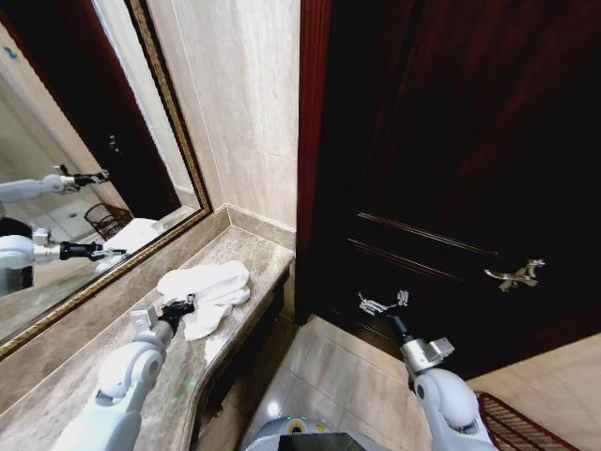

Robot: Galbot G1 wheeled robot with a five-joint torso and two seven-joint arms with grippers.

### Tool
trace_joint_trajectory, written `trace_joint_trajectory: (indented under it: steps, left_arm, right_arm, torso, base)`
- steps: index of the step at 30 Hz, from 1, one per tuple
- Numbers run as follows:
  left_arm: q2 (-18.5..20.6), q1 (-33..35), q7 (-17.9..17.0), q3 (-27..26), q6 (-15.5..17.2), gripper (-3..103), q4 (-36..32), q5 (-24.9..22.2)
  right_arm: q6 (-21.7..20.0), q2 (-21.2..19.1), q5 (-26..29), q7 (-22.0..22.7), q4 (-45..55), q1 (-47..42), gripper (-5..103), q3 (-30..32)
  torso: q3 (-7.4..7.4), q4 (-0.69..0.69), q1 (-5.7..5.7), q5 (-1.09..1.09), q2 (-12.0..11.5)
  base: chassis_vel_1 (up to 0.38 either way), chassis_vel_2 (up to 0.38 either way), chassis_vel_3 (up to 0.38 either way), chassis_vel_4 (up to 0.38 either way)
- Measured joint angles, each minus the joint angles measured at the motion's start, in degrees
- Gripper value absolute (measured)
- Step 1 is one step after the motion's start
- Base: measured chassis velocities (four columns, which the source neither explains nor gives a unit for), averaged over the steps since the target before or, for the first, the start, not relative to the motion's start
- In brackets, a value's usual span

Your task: Discard the used towel into the hamper.

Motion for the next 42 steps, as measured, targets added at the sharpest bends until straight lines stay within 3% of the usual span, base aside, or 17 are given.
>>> trace_joint_trajectory:
  steps: [12,20,23,29,31,32,35,36,39,40,42]
  left_arm:
    - [-1.7,2.6,-0.1,-1.2,-3.7,2,-7.3,1.7]
    - [-2.5,5.8,-1.4,-1.6,-10.4,2,-14.8,7.8]
    - [-3.2,6.9,-2.8,-2.1,-15.6,2,-17.6,9.1]
    - [-4.2,8.3,-3.4,-3.3,-21.1,2,-19.7,9.4]
    - [-4.6,9.2,-1.7,-4.0,-24.7,2,-20.0,10.2]
    - [-4.6,9.2,-1.7,-4.0,-24.7,2,-20.0,10.2]
    - [-4.6,9.4,2.3,-5.1,-31.5,2,-17.2,13.4]
    - [-4.6,9.4,2.3,-5.1,-31.5,2,-17.2,13.4]
    - [-5.0,9.4,4.0,-5.5,-38.3,2,-12.9,15.5]
    - [-5.0,9.4,4.0,-5.5,-38.3,2,-12.9,15.5]
    - [-6.2,10.4,4.8,-5.5,-42.8,2,-10.6,15.9]
  right_arm:
    - [0.0,0.1,0.4,0.2,0.4,-0.2,100,0.5]
    - [0.5,0.0,0.6,1.1,1.4,-0.6,100,1.3]
    - [0.6,-0.3,1.1,1.6,1.7,-1.3,100,1.5]
    - [0.9,-0.5,1.2,1.9,2.8,-2.2,100,2.1]
    - [0.9,-0.7,1.5,1.9,3.6,-2.8,100,2.4]
    - [0.9,-0.7,1.5,1.9,3.6,-2.8,100,2.4]
    - [0.9,-0.7,2.1,2.1,5.0,-3.6,100,2.8]
    - [0.9,-0.7,2.1,2.1,5.0,-3.6,100,2.8]
    - [0.9,-0.6,2.7,2.3,6.2,-4.5,100,3.3]
    - [0.9,-0.6,2.7,2.3,6.2,-4.5,100,3.3]
    - [0.9,-0.6,2.9,2.5,6.7,-4.8,100,3.5]
  torso:
    - [0.0,0.0,0.0,0.0,0.0]
    - [0.0,0.0,0.0,0.01,0.0]
    - [0.0,0.0,0.0,0.01,0.0]
    - [0.0,0.0,0.0,0.0,0.0]
    - [0.0,0.01,0.0,0.0,0.0]
    - [0.0,0.01,0.0,0.0,0.0]
    - [0.0,0.0,-0.01,0.0,0.0]
    - [0.0,0.0,-0.01,0.0,0.0]
    - [0.0,-0.01,0.0,0.0,0.0]
    - [0.0,-0.01,0.0,0.0,0.0]
    - [0.0,-0.01,0.0,0.0,0.0]
  base:
    - [0.0,0.0,0.0,0.0]
    - [0.0,0.0,0.0,0.0]
    - [0.0,0.0,0.0,0.0]
    - [0.0,0.0,0.0,0.0]
    - [0.0,0.0,0.0,0.0]
    - [0.0,0.0,0.0,0.0]
    - [0.0,0.0,0.0,0.0]
    - [0.0,0.0,0.0,0.0]
    - [0.0,0.0,0.0,0.0]
    - [0.0,0.0,0.0,0.0]
    - [0.0,0.0,0.0,0.0]
